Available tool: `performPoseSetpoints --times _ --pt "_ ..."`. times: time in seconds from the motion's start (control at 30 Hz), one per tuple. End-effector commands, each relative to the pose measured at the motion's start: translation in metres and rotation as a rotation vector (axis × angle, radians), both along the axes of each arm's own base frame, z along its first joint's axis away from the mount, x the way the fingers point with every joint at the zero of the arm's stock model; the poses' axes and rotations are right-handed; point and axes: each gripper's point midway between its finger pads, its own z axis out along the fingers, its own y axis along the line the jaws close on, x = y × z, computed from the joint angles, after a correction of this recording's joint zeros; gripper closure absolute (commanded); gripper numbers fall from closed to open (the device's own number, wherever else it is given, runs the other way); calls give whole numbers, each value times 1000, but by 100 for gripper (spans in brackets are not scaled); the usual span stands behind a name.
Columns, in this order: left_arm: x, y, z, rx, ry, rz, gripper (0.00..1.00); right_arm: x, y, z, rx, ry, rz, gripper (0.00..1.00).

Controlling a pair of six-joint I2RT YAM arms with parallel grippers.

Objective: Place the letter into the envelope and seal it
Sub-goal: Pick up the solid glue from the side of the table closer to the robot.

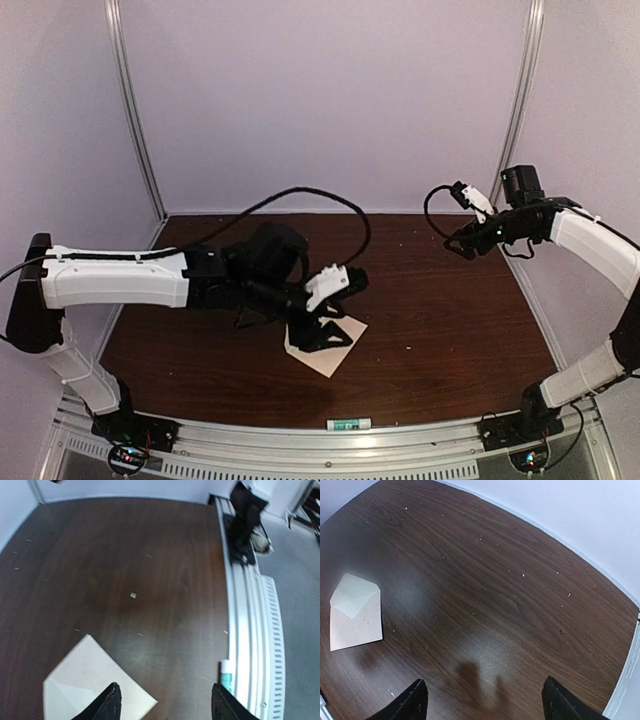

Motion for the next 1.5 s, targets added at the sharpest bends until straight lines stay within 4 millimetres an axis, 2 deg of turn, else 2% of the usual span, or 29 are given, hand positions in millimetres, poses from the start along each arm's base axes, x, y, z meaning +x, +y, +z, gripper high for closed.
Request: performPoseSetpoints --times 0.0,0.1,0.3,0.5,0.7,0.77,1.07,1.1,1.17,1.33,1.47 --pt "-63 10 -57 254 88 -169 37 -14 5 -21 -4 63 64 24" --pt "-83 12 -84 388 116 -181 37 -18 10 -36 6 107 98 31" --pt "-93 22 -99 527 117 -225 39 -19 13 -48 21 120 113 36" --pt "-96 14 -121 655 47 -221 41 -17 15 -52 23 128 122 37" --pt "-97 12 -160 776 -55 -187 42 -18 15 -52 23 128 123 37" --pt "-98 8 -167 787 -96 -174 42 -19 16 -54 28 134 128 37" --pt "-100 -1 -184 778 -178 -130 51 -23 17 -55 37 136 138 37" --pt "-100 -1 -185 777 -184 -133 56 -23 18 -55 38 138 139 37" --pt "-100 -2 -185 770 -195 -139 60 -24 18 -55 37 137 140 37" --pt "-106 -9 -180 692 -271 -222 55 -25 17 -57 36 141 143 37" --pt "-108 -17 -180 662 -317 -277 54 -26 18 -60 39 150 148 37"
